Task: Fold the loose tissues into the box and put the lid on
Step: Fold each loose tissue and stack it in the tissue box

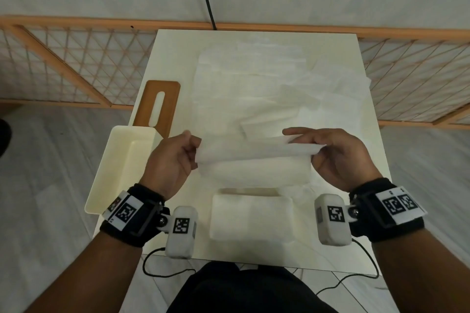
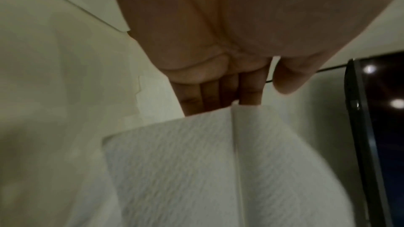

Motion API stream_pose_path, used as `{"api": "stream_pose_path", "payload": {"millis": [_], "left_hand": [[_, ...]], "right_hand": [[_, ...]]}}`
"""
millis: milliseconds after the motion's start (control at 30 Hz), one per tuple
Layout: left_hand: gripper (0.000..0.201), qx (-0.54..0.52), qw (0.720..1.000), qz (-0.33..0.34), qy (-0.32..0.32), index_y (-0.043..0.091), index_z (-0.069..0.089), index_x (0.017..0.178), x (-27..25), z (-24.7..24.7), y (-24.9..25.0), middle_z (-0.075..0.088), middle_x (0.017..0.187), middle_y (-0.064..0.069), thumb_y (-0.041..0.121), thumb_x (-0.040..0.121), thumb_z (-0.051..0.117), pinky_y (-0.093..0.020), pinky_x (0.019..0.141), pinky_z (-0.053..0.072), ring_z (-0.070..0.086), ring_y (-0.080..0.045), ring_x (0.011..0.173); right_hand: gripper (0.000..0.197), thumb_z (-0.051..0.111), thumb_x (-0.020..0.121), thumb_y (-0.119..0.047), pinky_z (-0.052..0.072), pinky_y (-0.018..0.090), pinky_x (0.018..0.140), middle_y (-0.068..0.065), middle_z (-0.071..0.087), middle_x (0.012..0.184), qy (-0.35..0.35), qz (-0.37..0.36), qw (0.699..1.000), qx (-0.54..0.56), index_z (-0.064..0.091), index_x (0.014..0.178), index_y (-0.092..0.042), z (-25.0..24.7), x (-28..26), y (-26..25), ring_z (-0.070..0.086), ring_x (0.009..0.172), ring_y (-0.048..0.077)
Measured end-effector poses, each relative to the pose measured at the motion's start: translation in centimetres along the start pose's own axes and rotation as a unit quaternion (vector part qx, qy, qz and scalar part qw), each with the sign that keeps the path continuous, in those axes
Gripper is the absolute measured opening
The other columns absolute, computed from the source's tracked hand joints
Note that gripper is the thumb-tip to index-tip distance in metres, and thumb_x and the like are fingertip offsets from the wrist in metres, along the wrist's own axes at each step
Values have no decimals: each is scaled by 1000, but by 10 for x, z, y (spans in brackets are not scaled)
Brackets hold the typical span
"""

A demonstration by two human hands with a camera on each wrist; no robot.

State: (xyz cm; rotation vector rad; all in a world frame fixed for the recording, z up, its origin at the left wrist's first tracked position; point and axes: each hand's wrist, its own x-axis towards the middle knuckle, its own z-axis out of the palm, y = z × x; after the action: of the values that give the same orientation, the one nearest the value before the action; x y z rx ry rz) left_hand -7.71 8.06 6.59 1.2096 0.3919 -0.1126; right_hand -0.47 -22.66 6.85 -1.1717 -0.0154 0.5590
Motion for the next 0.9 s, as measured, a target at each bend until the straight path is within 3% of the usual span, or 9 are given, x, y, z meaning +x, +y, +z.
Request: {"api": "stream_pose_path", "payload": {"millis": [100, 167, 233, 300, 400, 467, 567, 667, 900], "left_hand": [[34, 164, 985, 45, 34, 23, 80, 73, -3, 0, -9, 72, 79, -5, 13, 97, 58, -23, 66, 52, 64, -16, 78], [14, 219, 974, 53, 20, 26, 79, 86, -5, -5, -15, 60, 76, -25, 14, 80, 80, -36, 72, 53, 57, -26, 73], [27, 236, 971, 39, 4, 26, 77, 94, -4, -12, -24, 51, 74, -33, 18, 69, 85, -45, 78, 53, 50, -29, 71], [26, 265, 964, 28, 16, 26, 78, 94, -5, -15, -34, 46, 64, -19, 10, 75, 84, -37, 74, 49, 48, -23, 65], [32, 288, 957, -42, 1, 21, 75, 99, -14, -15, -49, 62, 60, 8, -2, 77, 79, -30, 74, 52, 61, -12, 63], [34, 304, 948, -88, -12, 21, 74, 101, -20, -19, -65, 74, 72, 4, -2, 76, 81, -29, 76, 57, 70, -13, 73], [29, 431, 897, -99, -20, 28, 73, 96, -25, -26, -98, 66, 67, 13, 12, 74, 83, -15, 64, 46, 58, -4, 62], [28, 510, 855, -93, -13, 28, 71, 100, -27, -31, -124, 69, 93, 6, 19, 75, 81, -5, 64, 41, 61, -8, 79], [26, 544, 837, -53, -3, 26, 67, 94, -24, -34, -143, 63, 99, 4, 12, 76, 78, -1, 67, 35, 56, -3, 77]], "right_hand": [[23, 61, 89, -15, 41, 32, 79, 16, 74, 106, 60, 17, 996, -69, 79, 79, -4, -2, 1, 12, 57, 83, 23], [8, 75, 81, -10, 46, 39, 83, 12, 76, 101, 77, 11, 986, -147, 80, 87, -11, -4, 0, 19, 62, 83, 27], [23, 81, 71, -13, 50, 48, 89, 10, 76, 103, 73, 23, 976, -202, 79, 94, -16, -7, -3, 25, 66, 88, 36], [26, 84, 72, -11, 53, 48, 82, 9, 76, 102, 78, 39, 968, -235, 77, 96, -18, -8, -8, 29, 67, 79, 39], [28, 82, 76, 1, 53, 35, 64, 8, 75, 93, 72, 86, 949, -294, 74, 97, -14, -7, -19, 42, 67, 63, 22], [29, 80, 75, 6, 52, 27, 55, 7, 72, 87, 62, 126, 935, -327, 71, 99, -9, -8, -27, 58, 66, 56, 16], [30, 80, 74, 4, 52, 25, 51, 3, 70, 85, 45, 173, 897, -404, 69, 97, -13, -16, -36, 90, 67, 54, 14], [26, 81, 75, -8, 48, 12, 56, -7, 69, 79, 34, 169, 847, -502, 68, 92, -23, -21, -41, 116, 63, 56, 3], [22, 76, 77, -9, 36, 9, 62, -14, 57, 81, 38, 125, 808, -574, 70, 95, -20, -19, -39, 142, 55, 72, 7]]}}
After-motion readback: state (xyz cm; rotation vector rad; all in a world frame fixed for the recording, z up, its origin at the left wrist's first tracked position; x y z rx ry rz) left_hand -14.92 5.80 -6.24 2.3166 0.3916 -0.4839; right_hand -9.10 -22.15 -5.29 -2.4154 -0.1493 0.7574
